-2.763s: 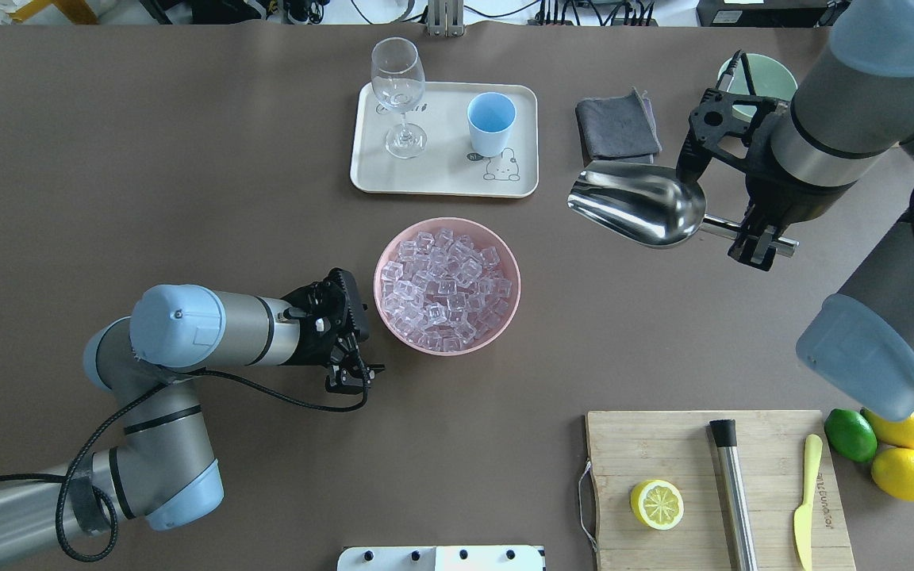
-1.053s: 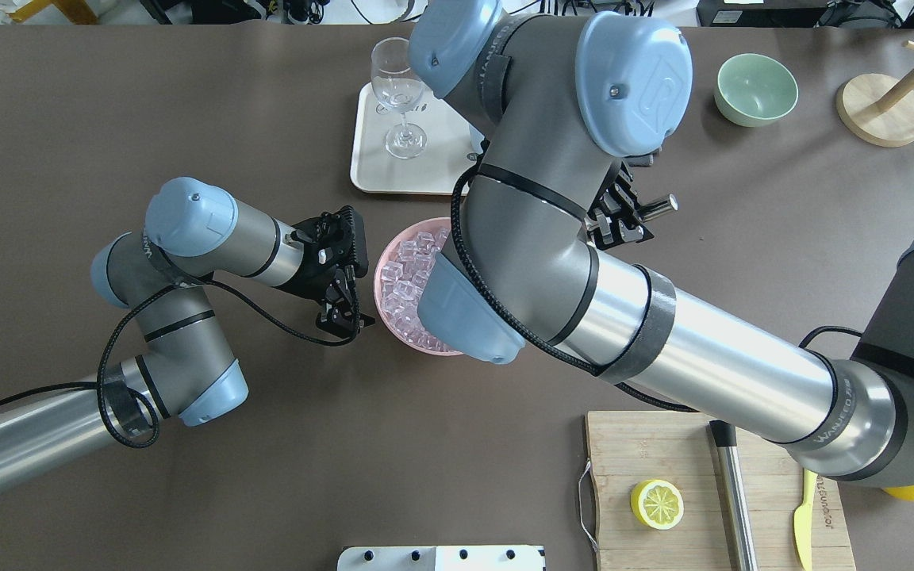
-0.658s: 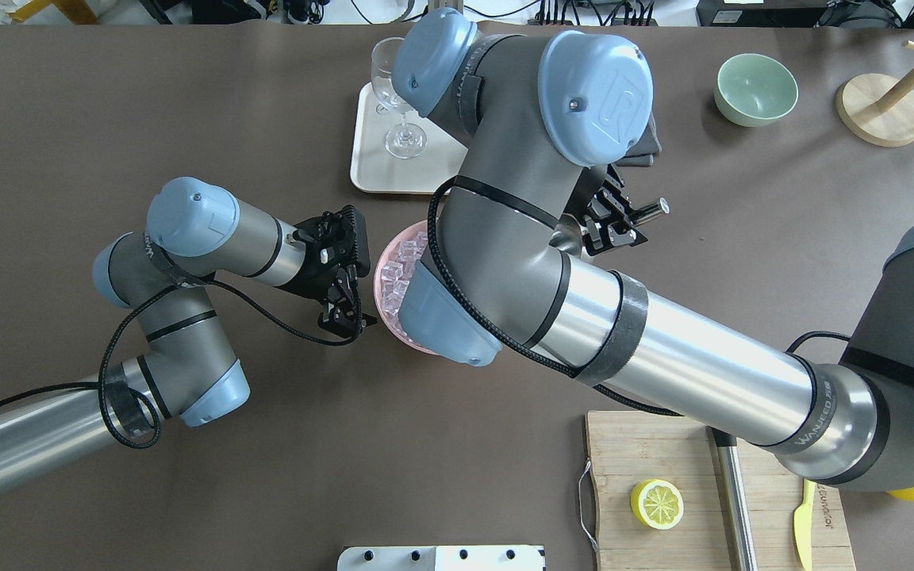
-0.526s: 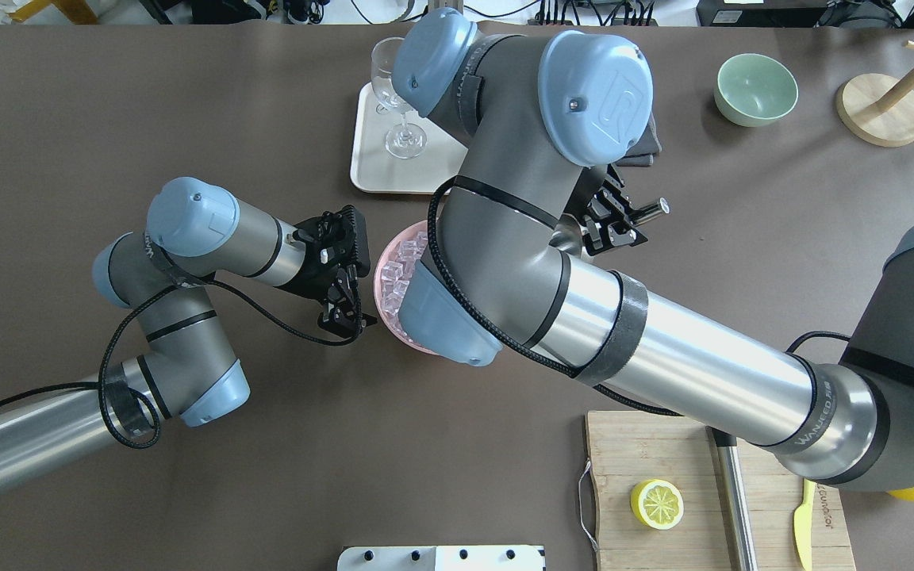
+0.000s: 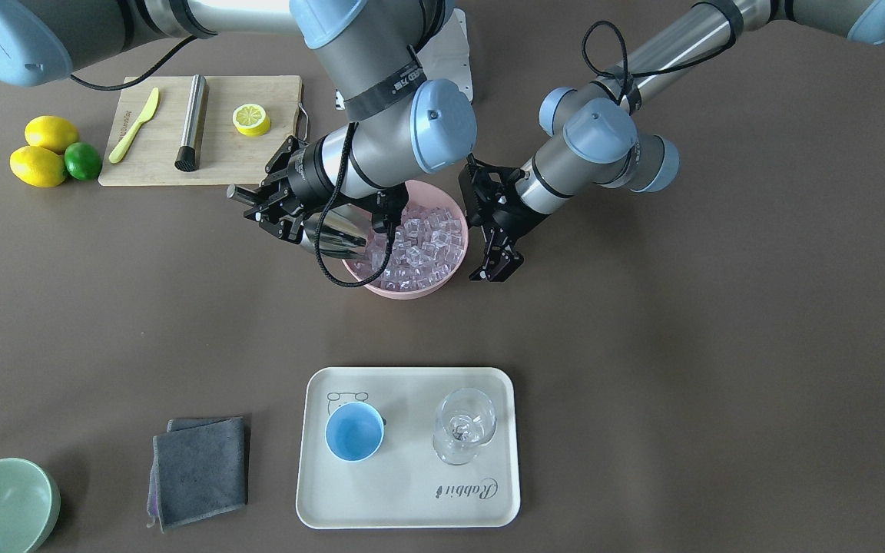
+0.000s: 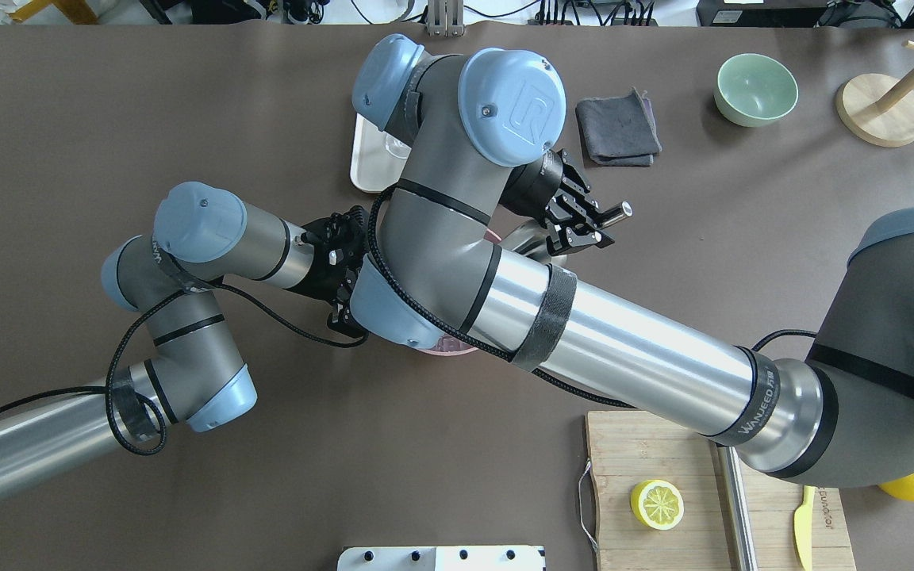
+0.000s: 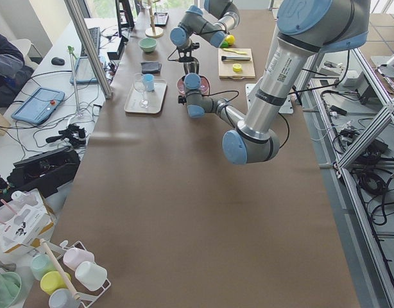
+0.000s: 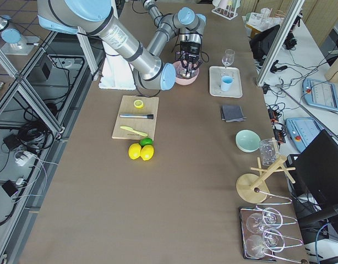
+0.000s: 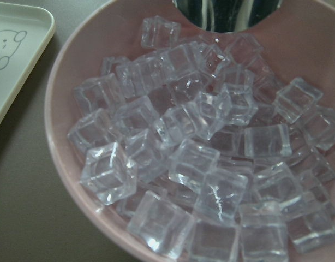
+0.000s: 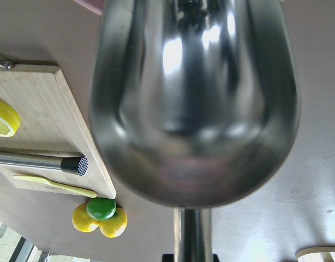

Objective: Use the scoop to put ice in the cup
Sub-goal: 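Lower the scoop into the ice cubes while the left gripper steadies the bowl rim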

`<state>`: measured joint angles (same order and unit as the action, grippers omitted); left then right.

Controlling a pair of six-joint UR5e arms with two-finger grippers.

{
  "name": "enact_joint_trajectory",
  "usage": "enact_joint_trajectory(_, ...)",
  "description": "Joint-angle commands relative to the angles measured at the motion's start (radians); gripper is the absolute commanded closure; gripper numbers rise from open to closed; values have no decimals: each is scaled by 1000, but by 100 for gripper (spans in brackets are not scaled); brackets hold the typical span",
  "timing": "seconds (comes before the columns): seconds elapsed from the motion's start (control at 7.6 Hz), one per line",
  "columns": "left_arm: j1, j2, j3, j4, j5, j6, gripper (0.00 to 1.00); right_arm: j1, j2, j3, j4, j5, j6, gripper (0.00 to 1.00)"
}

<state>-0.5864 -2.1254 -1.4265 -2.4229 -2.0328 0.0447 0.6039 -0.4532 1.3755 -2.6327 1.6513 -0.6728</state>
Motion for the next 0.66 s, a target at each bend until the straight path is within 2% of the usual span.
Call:
enact_joint_trajectory(0.0,22,4,0,-1,5,1,2,-3,14,-35,13,5,5,100)
enact_joint_trajectory(0.53,20,4,-8,-1,10,0,2,-21,34,-75,61,15,32,100)
